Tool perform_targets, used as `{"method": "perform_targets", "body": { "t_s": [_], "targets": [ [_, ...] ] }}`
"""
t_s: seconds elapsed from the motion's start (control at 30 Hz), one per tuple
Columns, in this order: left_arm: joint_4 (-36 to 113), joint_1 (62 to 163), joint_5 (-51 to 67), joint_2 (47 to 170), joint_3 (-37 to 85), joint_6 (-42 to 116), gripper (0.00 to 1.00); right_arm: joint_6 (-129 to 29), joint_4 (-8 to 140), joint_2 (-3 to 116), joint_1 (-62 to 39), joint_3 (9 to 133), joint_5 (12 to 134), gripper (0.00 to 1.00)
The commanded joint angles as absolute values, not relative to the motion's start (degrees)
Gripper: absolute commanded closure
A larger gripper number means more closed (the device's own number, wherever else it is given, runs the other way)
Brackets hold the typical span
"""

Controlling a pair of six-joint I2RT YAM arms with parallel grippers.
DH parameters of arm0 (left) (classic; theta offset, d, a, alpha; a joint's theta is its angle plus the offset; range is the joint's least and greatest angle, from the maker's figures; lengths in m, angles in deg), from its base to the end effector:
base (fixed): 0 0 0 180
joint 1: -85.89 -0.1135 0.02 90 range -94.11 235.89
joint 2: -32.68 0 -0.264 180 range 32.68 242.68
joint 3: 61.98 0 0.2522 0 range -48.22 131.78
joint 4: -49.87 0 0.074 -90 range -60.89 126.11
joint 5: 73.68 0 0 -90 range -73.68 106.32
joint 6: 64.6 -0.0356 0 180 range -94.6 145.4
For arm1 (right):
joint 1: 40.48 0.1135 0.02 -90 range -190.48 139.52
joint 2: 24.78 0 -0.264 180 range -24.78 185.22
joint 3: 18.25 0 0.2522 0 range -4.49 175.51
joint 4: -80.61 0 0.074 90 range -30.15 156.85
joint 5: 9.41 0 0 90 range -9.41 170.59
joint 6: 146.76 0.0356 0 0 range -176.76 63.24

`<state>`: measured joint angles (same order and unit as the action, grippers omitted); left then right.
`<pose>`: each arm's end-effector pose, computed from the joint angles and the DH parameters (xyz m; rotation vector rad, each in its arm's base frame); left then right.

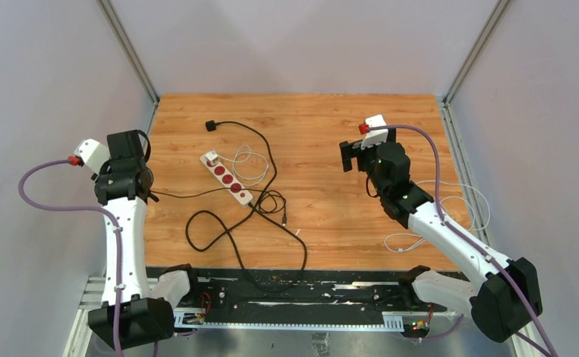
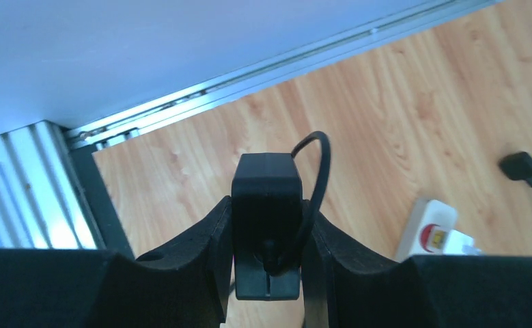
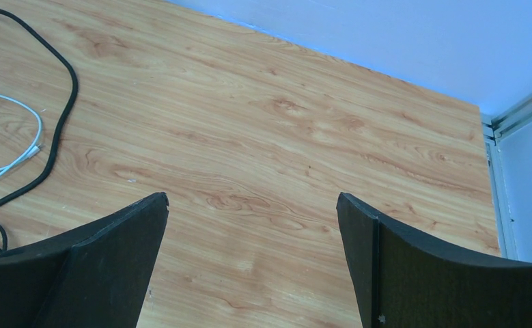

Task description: Insert the plug

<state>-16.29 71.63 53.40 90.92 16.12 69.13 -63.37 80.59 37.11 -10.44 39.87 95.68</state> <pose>0.1779 0.0674 0.3496 -1.3309 1.7885 0.4913 0.2257 0.1198 0.3226 -0.3193 1.6041 0.0979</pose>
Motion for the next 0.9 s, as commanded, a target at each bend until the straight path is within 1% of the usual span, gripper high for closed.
{"method": "perform_targets", "body": {
  "t_s": [0.0, 0.13, 0.2, 0.23, 0.4, 0.53, 0.57, 0.87],
  "targets": [
    [-12.2, 71.3, 44.4, 92.1, 16.6, 69.6, 1.0, -63.0, 81.1, 37.2, -12.1, 39.0, 97.1, 0.0],
    [3.4, 71.5, 19.5, 95.5, 10.0, 68.0, 1.0, -63.2, 81.0, 37.3, -12.7, 39.0, 97.1, 0.0],
    [10.4, 72.1, 12.3, 98.1, 6.7, 69.8, 1.0, -63.3, 80.9, 37.6, -12.9, 39.1, 96.9, 0.0],
    [12.5, 72.9, 11.0, 99.7, 6.0, 70.4, 1.0, -63.4, 80.8, 37.8, -13.0, 39.0, 96.6, 0.0],
    [15.8, 79.4, 15.7, 106.7, 7.8, 70.7, 1.0, -63.6, 79.9, 39.2, -13.1, 39.7, 96.2, 0.0],
    [19.8, 82.0, 16.2, 111.2, 8.2, 72.2, 1.0, -63.9, 79.6, 40.0, -13.2, 39.7, 96.6, 0.0],
    [19.5, 82.6, 16.2, 112.6, 9.0, 72.0, 1.0, -63.9, 79.6, 40.2, -13.3, 39.7, 96.7, 0.0],
    [9.9, 89.7, 29.8, 121.8, 19.8, 70.4, 1.0, -64.9, 79.1, 41.6, -13.6, 39.9, 97.0, 0.0]
  ]
}}
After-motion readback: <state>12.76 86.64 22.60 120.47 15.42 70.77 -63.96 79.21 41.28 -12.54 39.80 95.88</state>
